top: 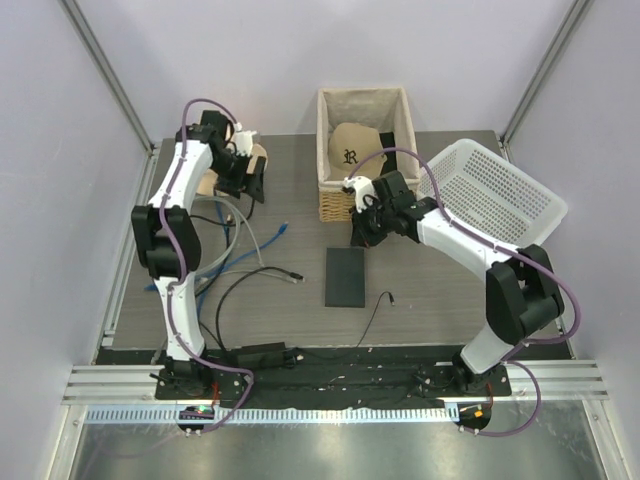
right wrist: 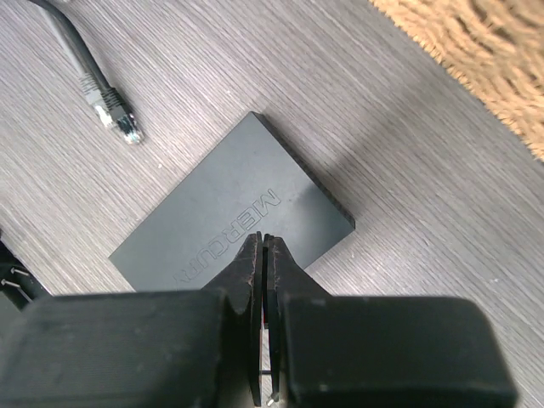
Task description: Pull the plug from the switch port
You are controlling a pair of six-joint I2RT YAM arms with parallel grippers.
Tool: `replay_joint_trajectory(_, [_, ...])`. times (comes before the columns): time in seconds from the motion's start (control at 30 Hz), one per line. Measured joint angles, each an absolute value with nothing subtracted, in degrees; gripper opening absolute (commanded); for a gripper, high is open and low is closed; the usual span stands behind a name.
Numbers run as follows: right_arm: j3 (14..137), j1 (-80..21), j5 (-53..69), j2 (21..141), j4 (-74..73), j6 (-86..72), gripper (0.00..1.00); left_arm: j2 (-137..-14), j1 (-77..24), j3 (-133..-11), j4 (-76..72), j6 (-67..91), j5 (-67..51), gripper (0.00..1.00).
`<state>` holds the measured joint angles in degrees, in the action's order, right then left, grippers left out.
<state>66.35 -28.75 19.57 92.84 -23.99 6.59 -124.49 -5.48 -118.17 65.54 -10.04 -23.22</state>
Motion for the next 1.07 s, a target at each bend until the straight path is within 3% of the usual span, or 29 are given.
replay_joint_trajectory(0.07, [66.4,-28.8,19.6,91.9,-24.1,6.6,0.02,-122.4,-5.8,-118.2,64.1,-8.3,-23.1,1.00])
replay_joint_trajectory(0.13, [66.4,-28.8,19.6,91.0,-24.1,6.6,0.09,-120.5,-6.0,-118.2,62.9,-7.5,-23.1,1.00])
replay_joint_trajectory(0.17, [66.4,-28.8,19.6,90.6,-24.1,6.5,0.23,-119.3,-6.0,-118.2,62.2,-7.2,-23.1,1.00])
replay_joint_trajectory(0.27, [66.3,-28.8,19.5,89.1,-24.1,6.2,0.45,-116.1,-6.2,-117.9,59.9,-5.9,-21.5,1.00])
replay_joint_trajectory(0.3, [66.3,-28.8,19.3,88.4,-24.1,6.1,0.58,-114.8,-6.3,-117.4,58.8,-5.2,-20.3,1.00])
replay_joint_trajectory(0.43, [66.5,-28.6,17.0,85.5,-24.7,6.3,0.76,-110.7,-6.3,-116.1,56.4,-3.1,-15.5,1.00])
replay_joint_trajectory(0.57, [69.5,-28.5,10.6,82.9,-27.6,7.0,0.86,-108.1,-6.4,-114.0,54.6,-1.1,-12.4,1.00])
replay_joint_trajectory(0.87, [70.8,-27.9,-8.9,78.2,-33.3,2.8,0.91,-104.1,-11.4,-101.3,51.8,1.5,-8.7,1.00])
replay_joint_trajectory(1.07, [67.9,-27.9,-12.6,77.8,-34.5,-0.8,0.93,-101.2,-11.6,-96.9,52.8,4.3,-10.7,1.00])
